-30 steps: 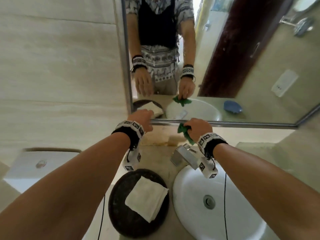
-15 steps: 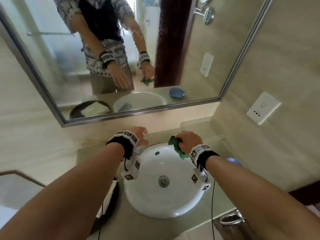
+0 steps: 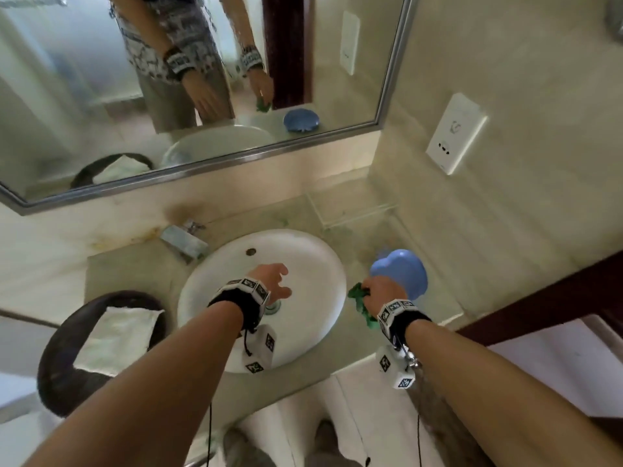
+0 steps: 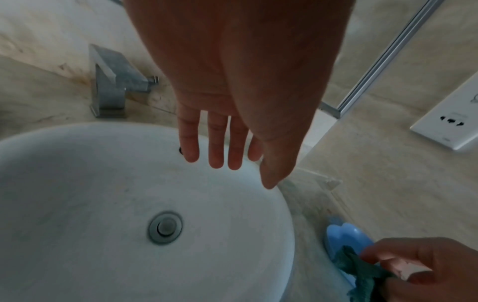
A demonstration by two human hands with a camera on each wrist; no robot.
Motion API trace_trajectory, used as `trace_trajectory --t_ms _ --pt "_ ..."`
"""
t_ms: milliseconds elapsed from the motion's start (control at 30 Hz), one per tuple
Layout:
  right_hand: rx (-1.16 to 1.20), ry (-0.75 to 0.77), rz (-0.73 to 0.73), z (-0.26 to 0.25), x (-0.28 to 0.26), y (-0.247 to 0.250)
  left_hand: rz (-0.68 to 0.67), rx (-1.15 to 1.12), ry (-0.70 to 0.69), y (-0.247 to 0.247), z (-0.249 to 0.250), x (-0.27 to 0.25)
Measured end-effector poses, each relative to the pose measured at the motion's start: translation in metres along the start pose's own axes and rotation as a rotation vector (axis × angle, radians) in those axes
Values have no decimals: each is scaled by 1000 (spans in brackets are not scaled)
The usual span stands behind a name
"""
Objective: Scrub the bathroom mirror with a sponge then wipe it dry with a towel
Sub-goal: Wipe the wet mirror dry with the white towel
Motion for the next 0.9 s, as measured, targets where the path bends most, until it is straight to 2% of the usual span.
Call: trace_trajectory --t_ms 200,400,500,633,900 --pt "7 -56 -80 33 -9 -30 -51 -12 66 -45 4 -6" --pt "47 -20 -102 17 -15 -37 -69 14 89 -69 -6 -13" --pt "85 23 -114 -14 -13 -36 -32 42 97 -65 -22 -20" --pt "116 201 -165 -77 -13 -39 25 46 160 -47 -62 -38" --pt "85 394 -239 -221 -34 -69 111 -32 384 -12 -196 -105"
Point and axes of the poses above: each hand's wrist, its own x-axis towards the middle knuckle, its own y-axis out of the back of the hand, z = x × y, the point moved 9 cm from there along x, towards the middle knuckle, and after that the axes turned 13 degrees about z, right-handed, at the moved point
